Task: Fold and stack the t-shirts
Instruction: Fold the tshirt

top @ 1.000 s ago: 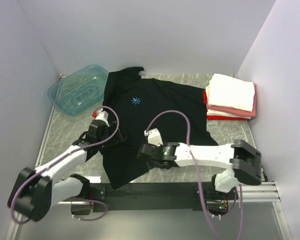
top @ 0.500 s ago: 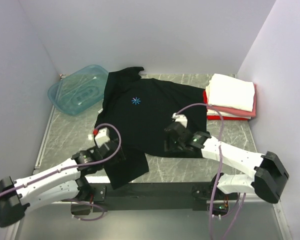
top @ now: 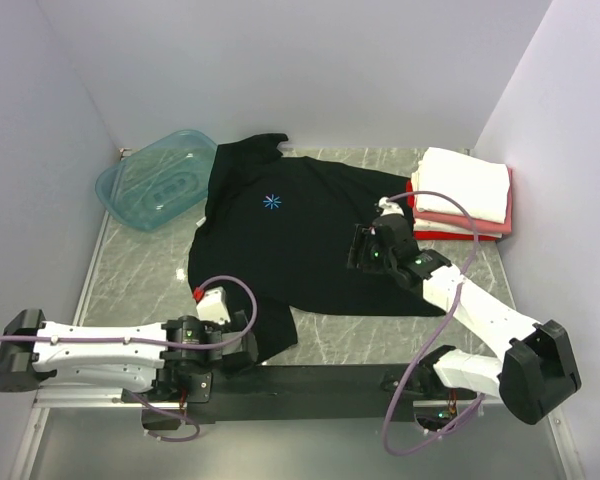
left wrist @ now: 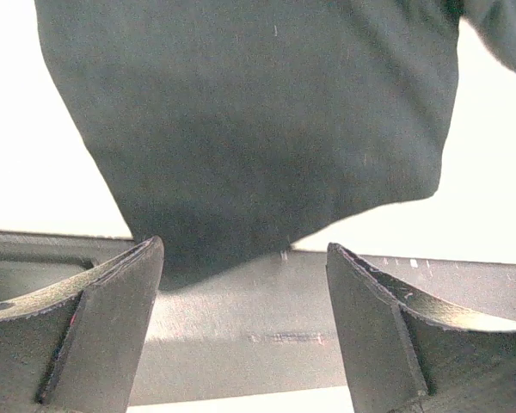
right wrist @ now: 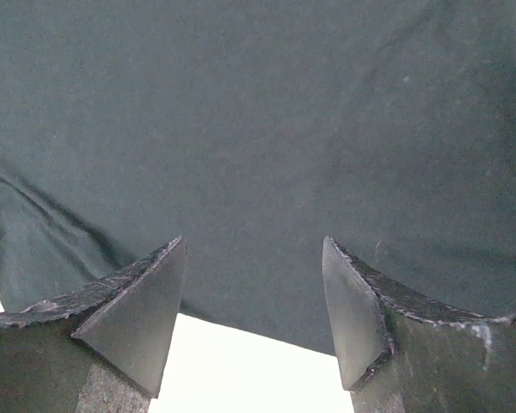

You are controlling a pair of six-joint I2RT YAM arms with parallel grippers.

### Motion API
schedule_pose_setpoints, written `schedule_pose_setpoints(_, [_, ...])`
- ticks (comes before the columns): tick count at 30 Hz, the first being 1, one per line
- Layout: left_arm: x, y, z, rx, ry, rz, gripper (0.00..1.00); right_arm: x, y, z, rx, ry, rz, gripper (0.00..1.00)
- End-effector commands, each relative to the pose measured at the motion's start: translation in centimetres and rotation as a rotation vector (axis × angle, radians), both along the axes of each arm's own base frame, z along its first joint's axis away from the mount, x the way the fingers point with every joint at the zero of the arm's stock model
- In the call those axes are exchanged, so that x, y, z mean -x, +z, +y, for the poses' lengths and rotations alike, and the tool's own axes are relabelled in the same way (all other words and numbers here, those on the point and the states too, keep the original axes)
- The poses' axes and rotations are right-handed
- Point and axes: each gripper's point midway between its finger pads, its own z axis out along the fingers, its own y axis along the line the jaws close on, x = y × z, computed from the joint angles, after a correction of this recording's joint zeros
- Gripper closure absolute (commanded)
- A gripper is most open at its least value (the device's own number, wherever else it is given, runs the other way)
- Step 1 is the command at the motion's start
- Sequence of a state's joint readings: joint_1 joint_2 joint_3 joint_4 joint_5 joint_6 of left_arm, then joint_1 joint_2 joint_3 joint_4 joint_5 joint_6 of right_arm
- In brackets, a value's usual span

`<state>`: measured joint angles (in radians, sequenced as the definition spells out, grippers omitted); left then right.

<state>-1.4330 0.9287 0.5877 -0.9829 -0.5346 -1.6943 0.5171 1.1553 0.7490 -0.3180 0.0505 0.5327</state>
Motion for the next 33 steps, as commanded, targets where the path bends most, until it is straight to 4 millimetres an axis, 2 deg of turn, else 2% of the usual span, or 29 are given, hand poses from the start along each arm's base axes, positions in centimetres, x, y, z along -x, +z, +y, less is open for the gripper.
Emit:
schedule_pose_setpoints(1, [1.9, -0.6, -0.1, 0.049, 0.033, 0.09, 0.18, -1.0, 0.4, -0.2, -0.033, 0.016, -0.047, 0.29])
schedule_pose_setpoints(9, [3.6, -2.9, 0.2, 0.186, 0.042, 0.178, 0.25, -0.9, -0.3, -1.3, -0.043, 0.009, -0.033, 0.29])
schedule_pose_setpoints(16, [3.9, -3.4, 0.8, 0.08, 0.024, 0.194, 0.25, -1.0, -0.6, -1.3, -0.043, 0.006, -0.025, 0.29])
schedule_pose_setpoints(22, [4.9, -4.7, 1.9, -0.006, 0.009, 0.243, 0.27, -0.8, -0.8, -1.6, -0.041, 0.001, -0.026, 0.29])
schedule_pose_setpoints(25, [5.0, -5.1, 1.7, -0.006, -0.002, 0.247, 0.32, -0.8, -0.9, -1.6, -0.041, -0.002, -0.024, 0.29])
schedule_pose_setpoints(33, [5.5, -6.6, 1.9, -0.065, -0.032, 0.274, 0.54, -0.7, -0.8, -1.8, -0.045, -0.003, -0.031, 0.29])
